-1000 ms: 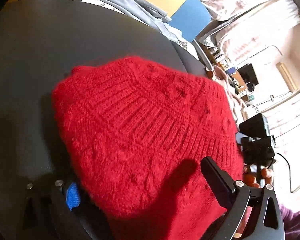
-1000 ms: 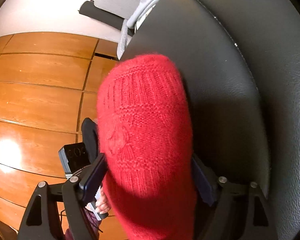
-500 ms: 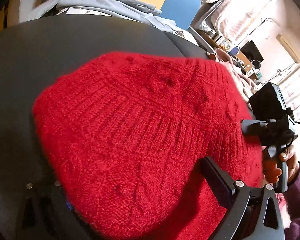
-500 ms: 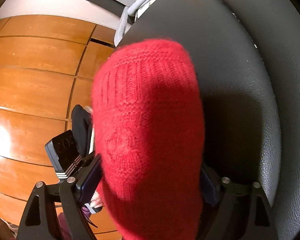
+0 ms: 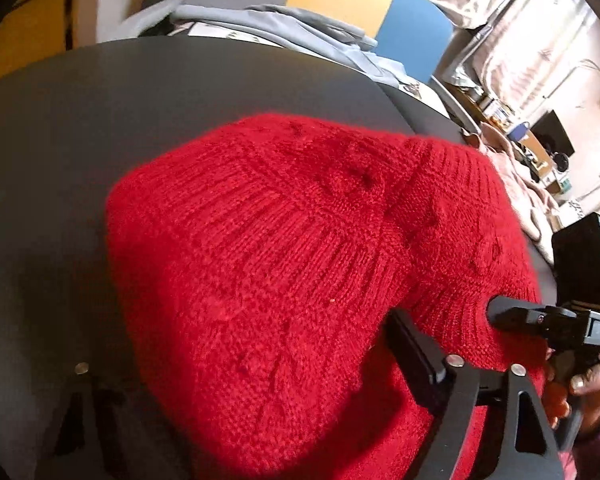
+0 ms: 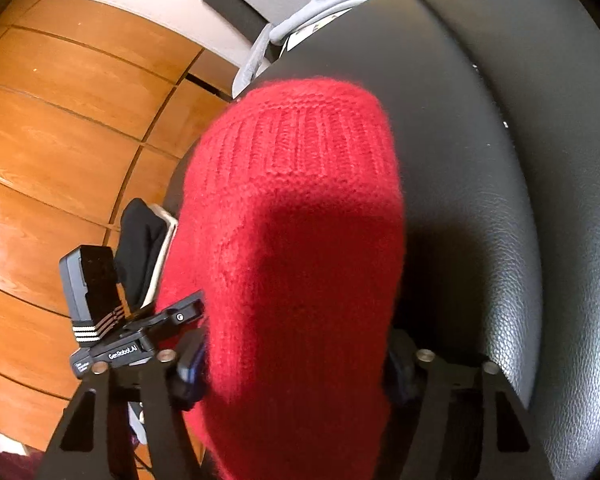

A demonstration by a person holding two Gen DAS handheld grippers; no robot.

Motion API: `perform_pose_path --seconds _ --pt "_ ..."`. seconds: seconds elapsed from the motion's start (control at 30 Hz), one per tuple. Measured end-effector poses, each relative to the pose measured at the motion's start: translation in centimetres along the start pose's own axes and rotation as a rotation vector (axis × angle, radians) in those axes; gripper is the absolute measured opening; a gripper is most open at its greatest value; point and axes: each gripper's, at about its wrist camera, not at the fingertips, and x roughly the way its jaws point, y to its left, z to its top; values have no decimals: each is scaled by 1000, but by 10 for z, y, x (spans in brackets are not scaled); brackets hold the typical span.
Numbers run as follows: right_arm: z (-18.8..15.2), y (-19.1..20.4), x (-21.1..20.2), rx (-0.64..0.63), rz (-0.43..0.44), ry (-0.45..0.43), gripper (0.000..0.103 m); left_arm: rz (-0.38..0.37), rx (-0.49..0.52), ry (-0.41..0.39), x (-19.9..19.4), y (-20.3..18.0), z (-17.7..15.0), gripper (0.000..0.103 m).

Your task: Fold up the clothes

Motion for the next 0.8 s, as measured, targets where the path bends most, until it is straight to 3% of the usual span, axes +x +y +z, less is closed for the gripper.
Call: perform_pose_path --seconds 0.13,0.3,0.4,0.6,0.73,0.8 --pt "-8 -2 -7 17 -10 -27 61 22 -18 -22 -2 -6 -3 75" --pt "-14 3 -13 5 -41 -50 58 88 11 -61 -15 -17 -8 54" --pt "-16 3 -16 11 -42 -56 58 132 43 -78 -20 -26 -10 46" --pt "-20 -3 -21 34 -31 -51 58 131 23 -89 -23 -26 -13 36" --pt "-20 -14 -22 58 -4 -45 60 98 25 -90 -21 -25 -11 35" --pt "-22 -17 -22 63 4 -44 60 53 31 -69 -19 -17 -10 43"
